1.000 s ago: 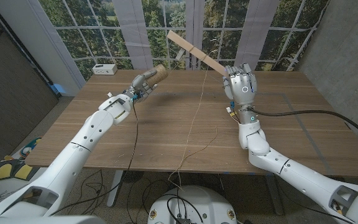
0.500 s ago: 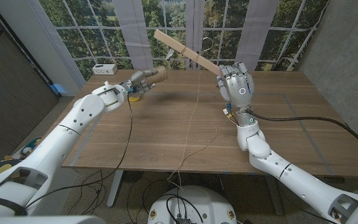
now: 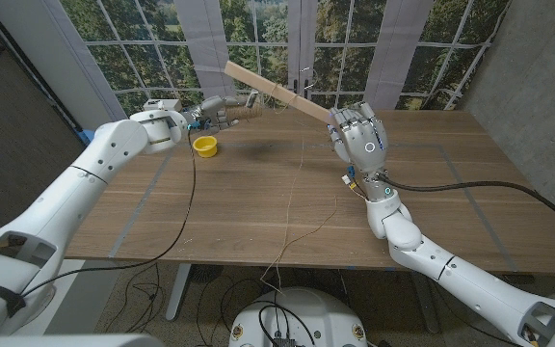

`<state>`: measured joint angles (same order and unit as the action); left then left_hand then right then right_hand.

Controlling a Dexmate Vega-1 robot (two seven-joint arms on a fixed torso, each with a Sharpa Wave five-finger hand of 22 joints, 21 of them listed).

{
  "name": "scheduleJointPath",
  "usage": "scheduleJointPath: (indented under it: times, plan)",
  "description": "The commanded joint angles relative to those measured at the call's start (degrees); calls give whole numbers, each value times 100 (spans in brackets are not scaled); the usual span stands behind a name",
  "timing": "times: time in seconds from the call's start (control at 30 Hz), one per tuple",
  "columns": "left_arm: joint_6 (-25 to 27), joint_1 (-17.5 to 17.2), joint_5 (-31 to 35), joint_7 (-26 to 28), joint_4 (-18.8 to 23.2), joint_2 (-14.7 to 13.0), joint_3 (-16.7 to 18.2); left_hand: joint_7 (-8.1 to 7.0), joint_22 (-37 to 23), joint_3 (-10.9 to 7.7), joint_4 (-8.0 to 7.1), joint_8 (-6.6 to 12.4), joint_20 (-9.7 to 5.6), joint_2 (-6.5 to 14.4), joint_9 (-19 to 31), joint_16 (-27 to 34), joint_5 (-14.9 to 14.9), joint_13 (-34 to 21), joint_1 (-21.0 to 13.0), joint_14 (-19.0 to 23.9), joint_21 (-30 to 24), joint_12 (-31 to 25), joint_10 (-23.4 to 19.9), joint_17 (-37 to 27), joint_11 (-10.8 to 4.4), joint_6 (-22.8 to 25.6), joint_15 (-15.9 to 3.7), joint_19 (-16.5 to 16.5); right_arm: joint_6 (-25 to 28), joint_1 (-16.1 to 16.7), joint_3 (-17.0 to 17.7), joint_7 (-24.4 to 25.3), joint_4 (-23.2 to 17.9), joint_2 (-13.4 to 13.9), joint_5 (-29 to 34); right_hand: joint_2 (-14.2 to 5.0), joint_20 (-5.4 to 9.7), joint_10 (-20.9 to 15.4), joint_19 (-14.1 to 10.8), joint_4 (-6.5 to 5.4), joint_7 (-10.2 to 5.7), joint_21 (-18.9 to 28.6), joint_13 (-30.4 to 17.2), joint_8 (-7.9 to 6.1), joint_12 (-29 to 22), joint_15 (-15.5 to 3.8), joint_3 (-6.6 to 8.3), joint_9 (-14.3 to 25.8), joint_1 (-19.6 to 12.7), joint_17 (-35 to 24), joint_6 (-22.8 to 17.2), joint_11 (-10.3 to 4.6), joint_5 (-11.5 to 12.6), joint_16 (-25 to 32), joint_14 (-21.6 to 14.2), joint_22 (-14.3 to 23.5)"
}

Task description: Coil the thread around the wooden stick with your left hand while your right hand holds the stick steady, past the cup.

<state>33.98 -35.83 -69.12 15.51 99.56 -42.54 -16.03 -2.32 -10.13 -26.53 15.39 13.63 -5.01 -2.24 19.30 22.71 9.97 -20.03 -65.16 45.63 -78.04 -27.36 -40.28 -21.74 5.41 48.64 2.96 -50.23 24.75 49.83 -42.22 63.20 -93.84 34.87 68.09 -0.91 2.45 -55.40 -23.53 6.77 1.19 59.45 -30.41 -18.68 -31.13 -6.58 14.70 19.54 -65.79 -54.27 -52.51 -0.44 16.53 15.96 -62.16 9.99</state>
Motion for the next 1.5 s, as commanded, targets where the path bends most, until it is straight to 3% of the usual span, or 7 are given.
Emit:
scheduleJointPath:
  times: [0.03,0.37,0.67,0.87,1.1,1.5]
  plan:
    - [257,189,76,-23,399,-208,152,900,-10,-602,-537,-26,-723,786,17,56,31,-592,-694,3237,-47,-37,-2108,-202,-884,885,-1595,84,93,-152,-350,-82,136,169,-109,-755,842,-573,31,-20,-695,12,-45,-11,-13,-640,32,15,-686,-16,-711,-551,43,-1,-507,17]
    - [339,560,253,28,606,-266,114,884,-16,-599,-548,-24,-723,784,35,79,29,-608,-686,3243,-65,-31,-2119,-232,-900,885,-1593,65,99,-222,-502,-141,154,221,-150,-754,841,-574,40,-16,-702,13,-40,-10,0,-639,31,23,-692,-23,-702,-562,45,-8,-512,18]
    - [495,986,345,-45,585,-147,-54,882,-17,-591,-552,-32,-723,776,31,90,27,-604,-676,3253,-77,-18,-2143,-237,-921,895,-1596,58,55,-258,-591,-113,187,258,-153,-757,841,-578,49,-22,-702,15,-39,-7,10,-636,26,21,-685,-29,-705,-557,47,-17,-516,19]
    - [500,1227,478,-298,506,-53,-201,888,-17,-592,-552,-37,-723,777,28,89,28,-607,-677,3247,-81,-6,-2142,-235,-898,904,-1594,59,9,-290,-640,-90,211,256,-157,-756,843,-568,56,-23,-714,17,-54,-8,15,-638,23,17,-685,-33,-716,-565,48,-27,-514,19]
    - [231,1463,753,-1009,361,37,-411,895,-16,-597,-544,-41,-726,773,42,87,29,-632,-686,3238,-83,-1,-2127,-236,-921,887,-1599,67,-83,-382,-701,-102,287,237,-160,-755,844,-580,64,-22,-712,19,-45,-2,27,-638,19,14,-687,-38,-709,-551,49,-37,-511,20]
    - [96,1479,1049,-1521,756,-50,-532,876,-20,-600,-551,-49,-734,778,49,84,28,-647,-690,3222,-88,17,-2127,-241,-923,890,-1590,92,-86,-525,-778,-356,399,194,-172,-757,847,-580,77,-22,-724,21,-65,1,32,-637,16,11,-690,-46,-715,-556,53,-46,-520,21]
